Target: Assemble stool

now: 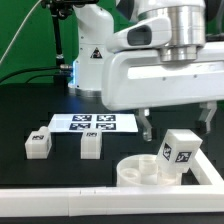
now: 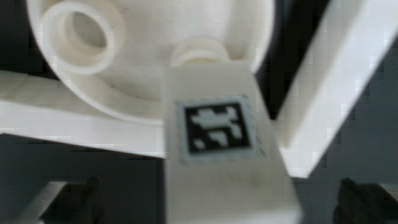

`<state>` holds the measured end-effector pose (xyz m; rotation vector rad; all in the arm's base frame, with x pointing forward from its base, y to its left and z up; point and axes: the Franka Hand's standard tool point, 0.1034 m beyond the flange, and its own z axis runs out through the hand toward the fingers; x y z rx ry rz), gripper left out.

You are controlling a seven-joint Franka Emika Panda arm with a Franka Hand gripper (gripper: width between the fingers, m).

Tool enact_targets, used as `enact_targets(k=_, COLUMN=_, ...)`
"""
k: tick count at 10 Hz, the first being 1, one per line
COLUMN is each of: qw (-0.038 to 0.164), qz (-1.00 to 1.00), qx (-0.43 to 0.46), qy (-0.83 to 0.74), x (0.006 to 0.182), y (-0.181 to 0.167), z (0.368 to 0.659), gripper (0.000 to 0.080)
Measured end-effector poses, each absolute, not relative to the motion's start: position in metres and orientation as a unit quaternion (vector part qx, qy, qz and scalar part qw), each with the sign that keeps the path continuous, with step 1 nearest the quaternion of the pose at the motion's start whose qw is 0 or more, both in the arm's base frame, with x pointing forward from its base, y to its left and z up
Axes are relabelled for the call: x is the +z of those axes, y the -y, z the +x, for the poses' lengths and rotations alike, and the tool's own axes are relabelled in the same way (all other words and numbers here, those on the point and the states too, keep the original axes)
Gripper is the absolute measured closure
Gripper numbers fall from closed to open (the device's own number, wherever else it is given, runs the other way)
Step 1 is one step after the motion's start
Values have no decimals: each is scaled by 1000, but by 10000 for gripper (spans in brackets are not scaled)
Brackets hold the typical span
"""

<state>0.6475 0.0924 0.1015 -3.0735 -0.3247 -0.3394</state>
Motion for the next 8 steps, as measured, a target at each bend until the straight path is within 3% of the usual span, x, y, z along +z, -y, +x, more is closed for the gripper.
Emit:
enact_targets(k=4, qw=15, qz=-992, qx=-79, qy=100, x=92, y=-88, z=649, gripper=151)
enact_targets(k=6, qw=16, qz=-995, qx=8, qy=94, x=88, y=-93, z=641, gripper=150)
enact_targets(k=8, qw=16, qz=-995, qx=25, qy=95, x=84, y=-94, z=644, gripper=151)
